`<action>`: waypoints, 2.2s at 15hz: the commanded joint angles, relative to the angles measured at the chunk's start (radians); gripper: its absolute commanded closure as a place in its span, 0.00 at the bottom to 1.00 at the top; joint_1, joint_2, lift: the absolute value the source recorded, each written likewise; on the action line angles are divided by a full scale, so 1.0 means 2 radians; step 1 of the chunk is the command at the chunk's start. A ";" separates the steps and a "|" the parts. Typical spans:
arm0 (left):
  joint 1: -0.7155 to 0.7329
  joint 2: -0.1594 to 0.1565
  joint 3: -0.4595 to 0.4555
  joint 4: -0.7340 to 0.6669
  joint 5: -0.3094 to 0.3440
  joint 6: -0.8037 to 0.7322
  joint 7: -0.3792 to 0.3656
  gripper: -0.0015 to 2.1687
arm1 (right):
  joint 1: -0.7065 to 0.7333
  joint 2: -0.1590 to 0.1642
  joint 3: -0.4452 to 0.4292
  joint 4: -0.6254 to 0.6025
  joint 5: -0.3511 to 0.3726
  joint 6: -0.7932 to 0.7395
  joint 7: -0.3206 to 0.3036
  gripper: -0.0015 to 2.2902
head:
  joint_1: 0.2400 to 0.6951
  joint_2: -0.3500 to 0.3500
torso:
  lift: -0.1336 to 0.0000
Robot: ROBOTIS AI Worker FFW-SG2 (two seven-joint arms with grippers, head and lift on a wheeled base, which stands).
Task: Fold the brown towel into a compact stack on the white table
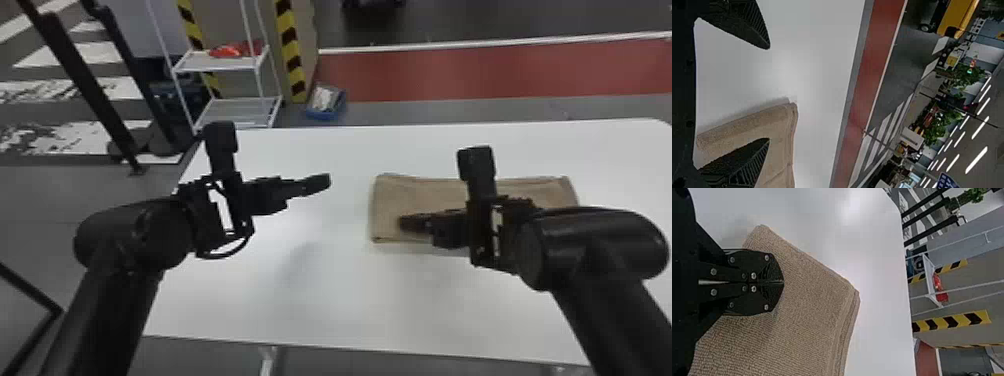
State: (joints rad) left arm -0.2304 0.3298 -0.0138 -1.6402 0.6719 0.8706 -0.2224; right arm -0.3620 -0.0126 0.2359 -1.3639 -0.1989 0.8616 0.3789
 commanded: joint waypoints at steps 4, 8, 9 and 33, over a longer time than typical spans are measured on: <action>0.012 0.001 0.003 -0.014 0.000 0.000 0.001 0.02 | 0.035 -0.023 -0.048 -0.063 -0.013 -0.018 0.015 0.93 | 1.00 0.73 | 0.10; 0.017 -0.003 -0.002 -0.014 -0.006 -0.002 0.002 0.02 | 0.062 -0.085 -0.113 -0.087 -0.065 -0.011 0.018 0.92 | 1.00 0.65 | 0.10; 0.016 -0.005 -0.008 -0.014 -0.011 -0.002 0.003 0.02 | 0.068 -0.091 -0.133 -0.087 -0.074 -0.011 0.018 0.87 | 1.00 0.62 | 0.10; -0.021 -0.060 -0.142 0.012 -0.103 -0.083 0.001 0.04 | -0.021 -0.155 -0.184 0.086 -0.089 -0.037 0.032 0.13 | 1.00 0.15 | 0.10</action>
State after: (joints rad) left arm -0.2625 0.2156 -0.2922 -1.6289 0.4650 0.7050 -0.2205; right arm -0.3969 -0.3223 -0.1443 -1.1987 -0.3839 0.7819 0.4463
